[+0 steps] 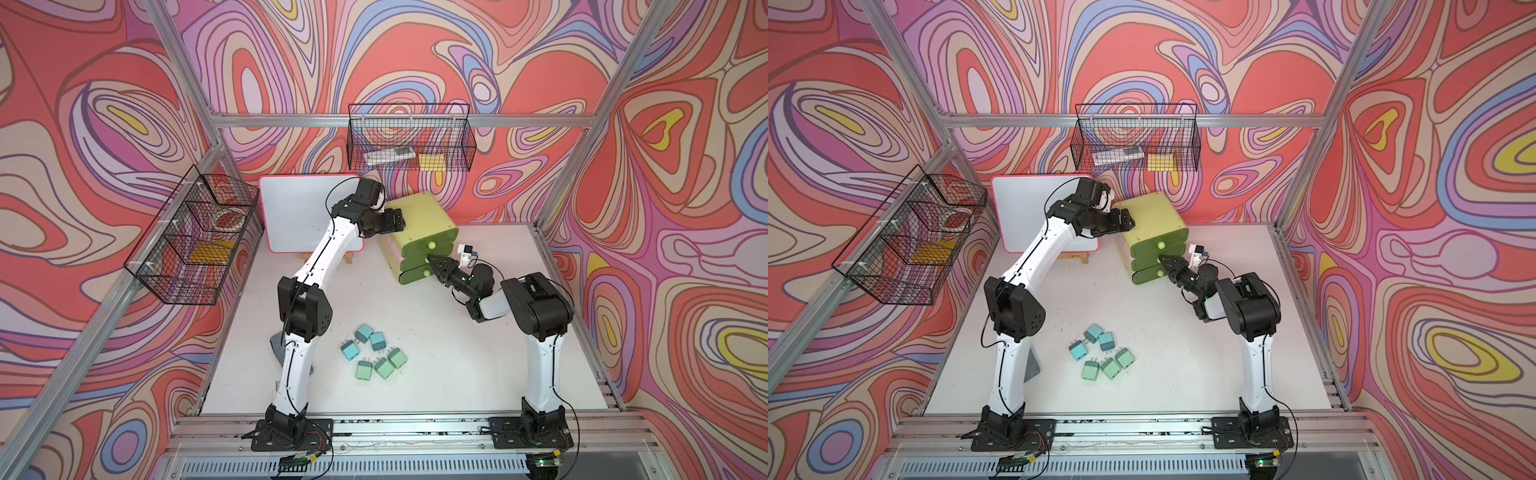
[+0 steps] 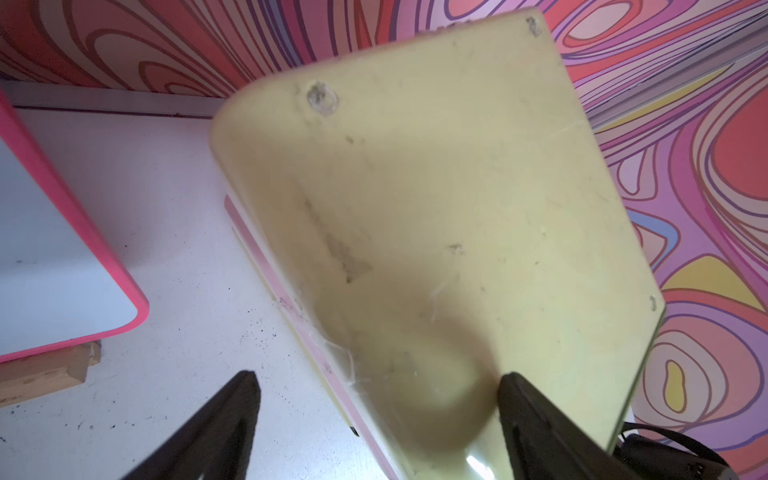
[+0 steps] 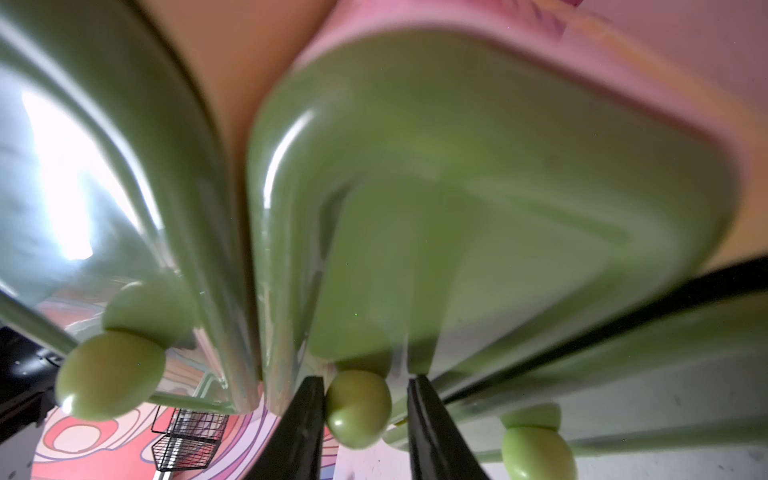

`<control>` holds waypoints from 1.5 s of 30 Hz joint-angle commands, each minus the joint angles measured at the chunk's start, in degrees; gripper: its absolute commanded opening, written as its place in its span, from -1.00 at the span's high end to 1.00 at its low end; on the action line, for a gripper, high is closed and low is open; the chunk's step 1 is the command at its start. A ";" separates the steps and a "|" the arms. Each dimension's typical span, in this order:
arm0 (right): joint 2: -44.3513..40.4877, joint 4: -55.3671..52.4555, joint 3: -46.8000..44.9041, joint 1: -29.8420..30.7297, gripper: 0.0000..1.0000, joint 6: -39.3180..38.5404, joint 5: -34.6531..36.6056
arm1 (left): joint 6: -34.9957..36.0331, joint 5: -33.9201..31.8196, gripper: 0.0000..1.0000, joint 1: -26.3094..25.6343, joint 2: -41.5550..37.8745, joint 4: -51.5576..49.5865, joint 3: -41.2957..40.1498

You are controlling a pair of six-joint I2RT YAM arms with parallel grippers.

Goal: Place the plugs into the drawer by color
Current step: Open the drawer in the storage box.

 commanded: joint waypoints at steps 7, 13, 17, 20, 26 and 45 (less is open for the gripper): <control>-0.10 -1.18 1.27 -0.27 0.51 0.68 -1.04 | 0.45 0.12 -0.78 0.62 0.70 0.07 -1.45; -1.47 -2.17 0.48 -0.21 0.60 0.44 -0.42 | 0.33 0.03 -0.78 1.16 1.61 0.36 -0.54; -3.62 -3.59 -1.28 -0.01 0.67 -0.36 1.11 | 0.33 -0.01 -0.78 1.50 2.04 -0.02 0.11; -5.37 -4.73 -2.98 0.39 0.73 -0.59 2.49 | 0.23 -0.11 -0.78 1.60 2.12 0.08 0.16; -9.60 -8.50 -5.71 1.04 0.76 -2.56 4.24 | 0.05 -0.03 -0.78 1.78 2.41 0.53 0.11; -22.12 -17.98 -15.48 2.10 0.77 -7.01 6.32 | -0.37 0.48 -0.77 1.85 2.31 0.69 -0.13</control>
